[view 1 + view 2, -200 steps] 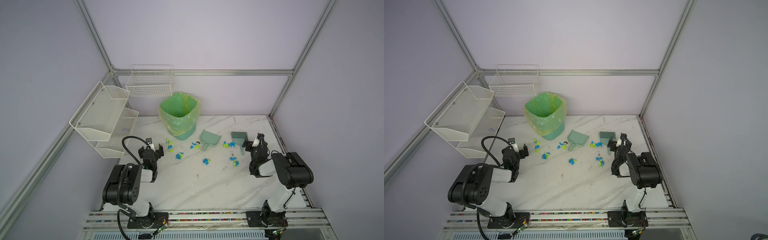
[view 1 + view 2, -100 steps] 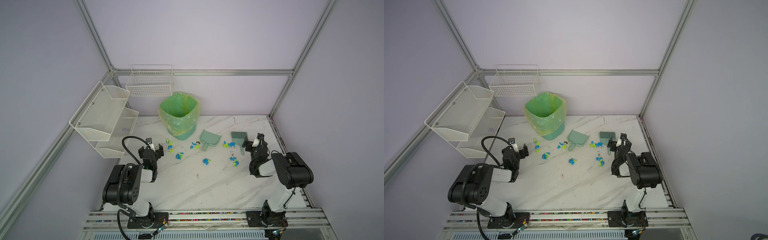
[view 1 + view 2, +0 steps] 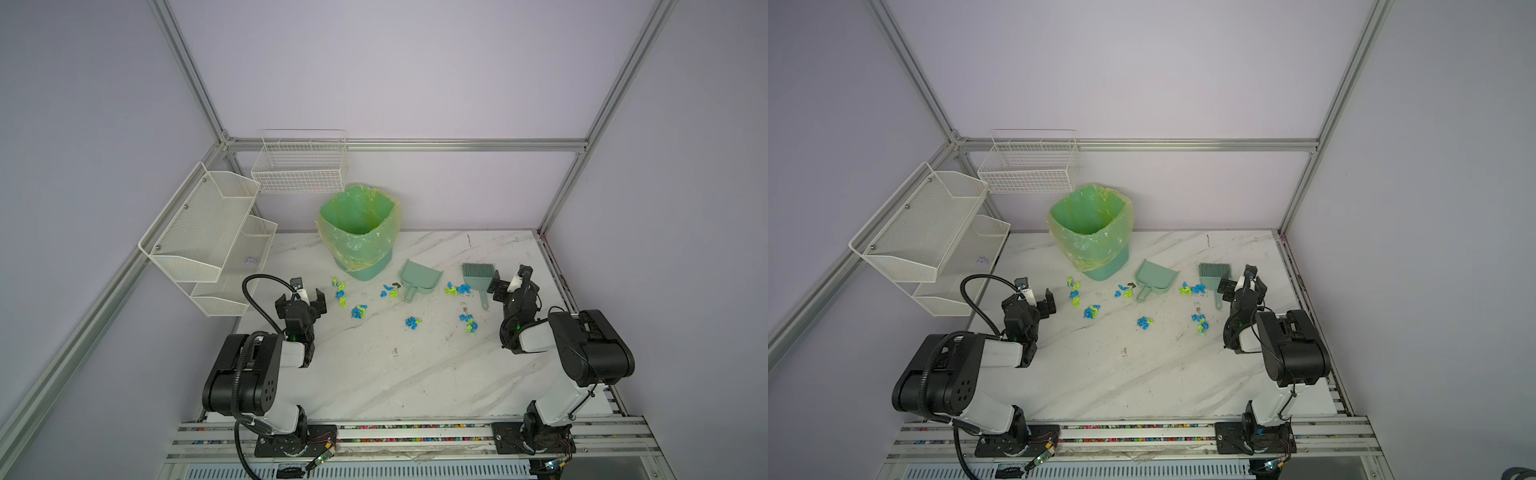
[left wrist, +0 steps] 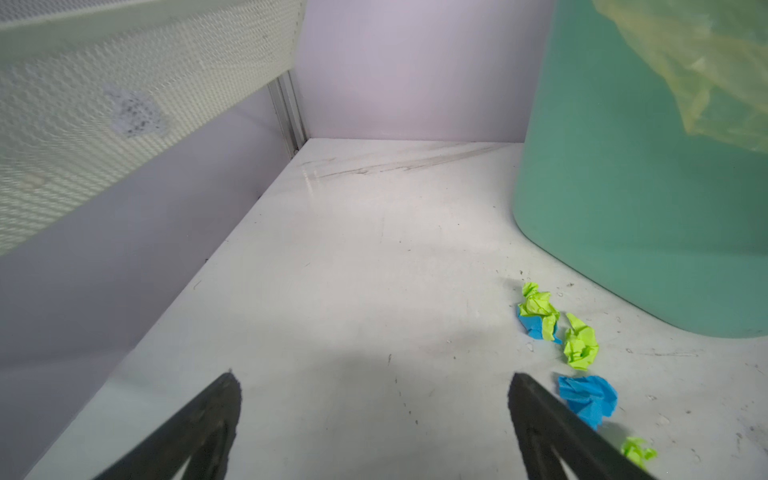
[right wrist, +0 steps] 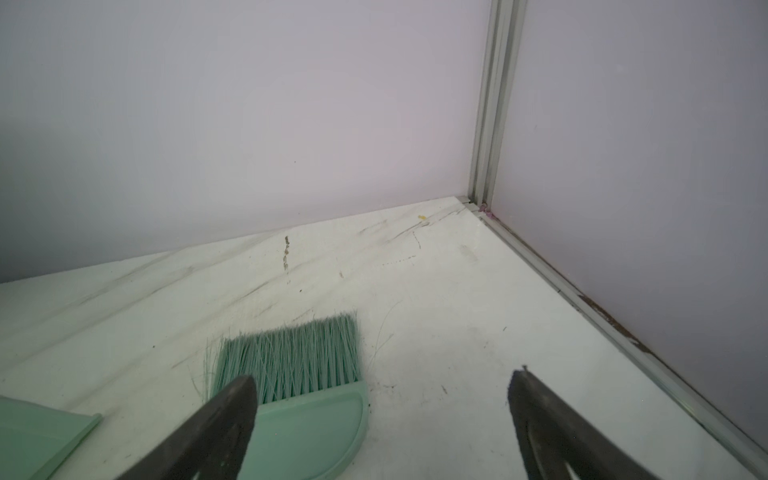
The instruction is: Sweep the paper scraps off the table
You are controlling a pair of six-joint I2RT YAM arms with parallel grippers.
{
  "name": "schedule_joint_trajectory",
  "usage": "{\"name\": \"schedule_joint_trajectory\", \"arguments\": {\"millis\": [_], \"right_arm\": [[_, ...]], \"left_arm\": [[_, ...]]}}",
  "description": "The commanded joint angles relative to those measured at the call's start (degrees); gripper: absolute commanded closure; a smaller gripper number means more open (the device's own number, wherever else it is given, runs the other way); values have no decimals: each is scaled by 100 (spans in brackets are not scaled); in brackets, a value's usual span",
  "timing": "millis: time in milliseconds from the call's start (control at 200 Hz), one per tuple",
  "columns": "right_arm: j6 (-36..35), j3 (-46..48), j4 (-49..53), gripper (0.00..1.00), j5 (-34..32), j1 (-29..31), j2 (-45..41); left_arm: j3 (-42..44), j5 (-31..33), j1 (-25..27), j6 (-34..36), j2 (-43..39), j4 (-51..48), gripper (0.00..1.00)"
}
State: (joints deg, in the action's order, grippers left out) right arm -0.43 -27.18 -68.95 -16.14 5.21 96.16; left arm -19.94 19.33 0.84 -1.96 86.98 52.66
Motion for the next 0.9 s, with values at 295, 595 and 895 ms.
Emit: {"name": "schedule_joint_trajectory", "arguments": {"millis": [295, 595, 895], "right_arm": [[1104, -1505, 2811, 3, -365, 24, -863], [1549, -2501, 4679, 3, 259, 28, -870], [2111, -3362, 6149, 3, 1149, -70, -574]], "left_arm": [[-523, 1623, 791, -499, -1782, -1729, 0], [-2308, 1110, 1938, -1395, -2842, -4081, 0], [-4834, 401, 3400, -2411, -1005, -5263, 0]]}}
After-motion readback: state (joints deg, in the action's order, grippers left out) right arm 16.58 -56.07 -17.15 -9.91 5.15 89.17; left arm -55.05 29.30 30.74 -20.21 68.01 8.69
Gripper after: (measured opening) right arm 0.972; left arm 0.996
